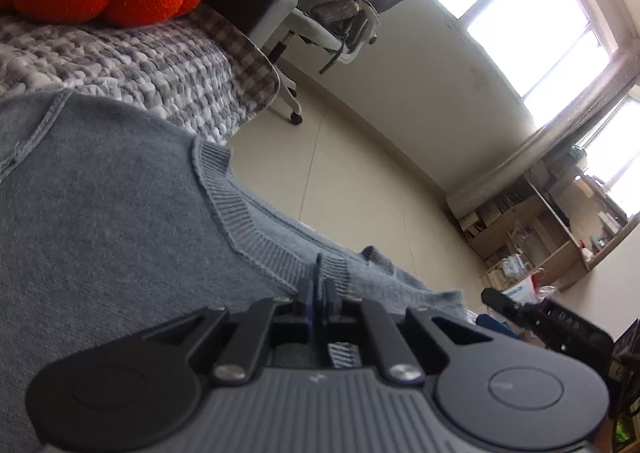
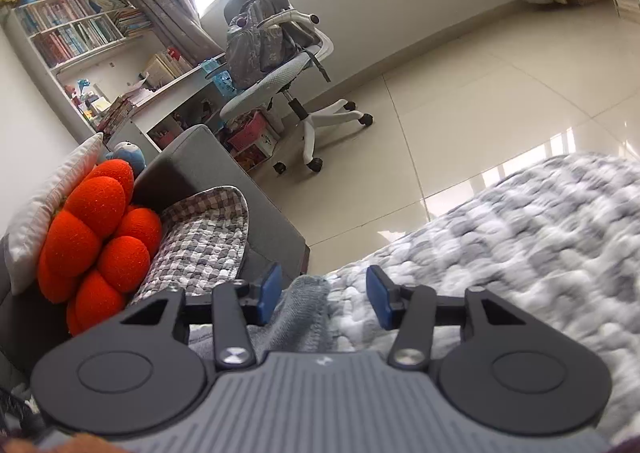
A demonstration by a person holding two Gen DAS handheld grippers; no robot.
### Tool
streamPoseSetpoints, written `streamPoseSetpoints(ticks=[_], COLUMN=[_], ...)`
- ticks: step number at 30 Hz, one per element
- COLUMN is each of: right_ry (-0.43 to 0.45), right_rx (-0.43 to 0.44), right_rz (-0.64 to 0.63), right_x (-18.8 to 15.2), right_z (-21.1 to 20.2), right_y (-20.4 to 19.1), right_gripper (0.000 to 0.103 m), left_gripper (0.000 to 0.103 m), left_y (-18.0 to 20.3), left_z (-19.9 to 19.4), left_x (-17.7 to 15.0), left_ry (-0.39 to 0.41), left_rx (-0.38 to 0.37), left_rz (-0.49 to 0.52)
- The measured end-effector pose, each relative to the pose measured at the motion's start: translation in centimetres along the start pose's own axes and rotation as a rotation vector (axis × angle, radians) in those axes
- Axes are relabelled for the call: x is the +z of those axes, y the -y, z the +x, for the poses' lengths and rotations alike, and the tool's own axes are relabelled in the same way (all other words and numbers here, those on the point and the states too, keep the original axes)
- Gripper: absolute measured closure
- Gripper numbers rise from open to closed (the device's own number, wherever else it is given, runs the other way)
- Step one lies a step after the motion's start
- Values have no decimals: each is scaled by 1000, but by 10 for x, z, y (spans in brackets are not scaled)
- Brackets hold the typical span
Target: Fold clothes
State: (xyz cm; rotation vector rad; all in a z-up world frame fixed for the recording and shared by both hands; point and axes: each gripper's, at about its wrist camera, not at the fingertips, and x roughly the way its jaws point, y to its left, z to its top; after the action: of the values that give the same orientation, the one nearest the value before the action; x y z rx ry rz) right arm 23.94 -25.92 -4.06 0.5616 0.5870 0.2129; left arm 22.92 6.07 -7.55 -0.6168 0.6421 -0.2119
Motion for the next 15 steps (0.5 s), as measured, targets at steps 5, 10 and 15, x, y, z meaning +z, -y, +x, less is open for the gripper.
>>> streamPoseSetpoints(ticks=[5,10,15], right_ry=[-36,-82,-99], right_rx=[24,-12,-101], right_rz=[-74,-174,-203], right_x=[-8,-16,-13], right_z=[3,26,60], right_y=[-18,-37,-33], right_gripper=[86,90,98], left_gripper=[100,100,100], left_y=[13,23,12], left_z=[-16,-1,5], left_x=[1,-16,-19], left_ry=[9,-107,-160], left_rx=[-85,-128,-96], left_rz=[34,110,77])
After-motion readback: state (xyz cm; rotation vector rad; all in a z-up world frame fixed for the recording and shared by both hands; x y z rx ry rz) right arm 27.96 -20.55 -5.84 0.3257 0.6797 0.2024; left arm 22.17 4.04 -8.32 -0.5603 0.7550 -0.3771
